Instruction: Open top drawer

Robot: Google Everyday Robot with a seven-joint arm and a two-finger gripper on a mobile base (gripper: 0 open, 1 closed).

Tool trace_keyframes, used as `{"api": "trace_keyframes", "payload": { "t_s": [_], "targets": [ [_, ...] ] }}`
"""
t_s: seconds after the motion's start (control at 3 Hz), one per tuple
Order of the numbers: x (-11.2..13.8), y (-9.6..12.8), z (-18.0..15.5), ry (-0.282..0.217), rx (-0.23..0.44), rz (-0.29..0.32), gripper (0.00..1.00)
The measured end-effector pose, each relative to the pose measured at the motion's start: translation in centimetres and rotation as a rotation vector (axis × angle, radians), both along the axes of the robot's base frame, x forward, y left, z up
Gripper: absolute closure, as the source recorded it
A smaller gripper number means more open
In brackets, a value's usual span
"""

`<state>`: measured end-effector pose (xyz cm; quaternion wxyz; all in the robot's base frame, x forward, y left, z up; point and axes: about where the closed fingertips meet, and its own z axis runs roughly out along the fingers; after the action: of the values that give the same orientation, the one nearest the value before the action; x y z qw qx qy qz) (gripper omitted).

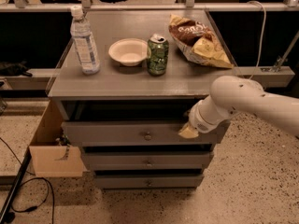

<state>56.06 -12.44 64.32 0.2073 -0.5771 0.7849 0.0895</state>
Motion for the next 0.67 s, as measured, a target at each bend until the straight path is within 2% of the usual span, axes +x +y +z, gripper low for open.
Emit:
{"api": "trace_keyframes", "payload": {
  "t_s": [0.33, 0.67],
  "targets": [
    [0.1, -0.01, 0.48, 0.0, 0.0, 0.0, 0.98],
    [0.08, -0.01, 0.58, 0.0, 0.0, 0.0, 1.0]
  ]
}}
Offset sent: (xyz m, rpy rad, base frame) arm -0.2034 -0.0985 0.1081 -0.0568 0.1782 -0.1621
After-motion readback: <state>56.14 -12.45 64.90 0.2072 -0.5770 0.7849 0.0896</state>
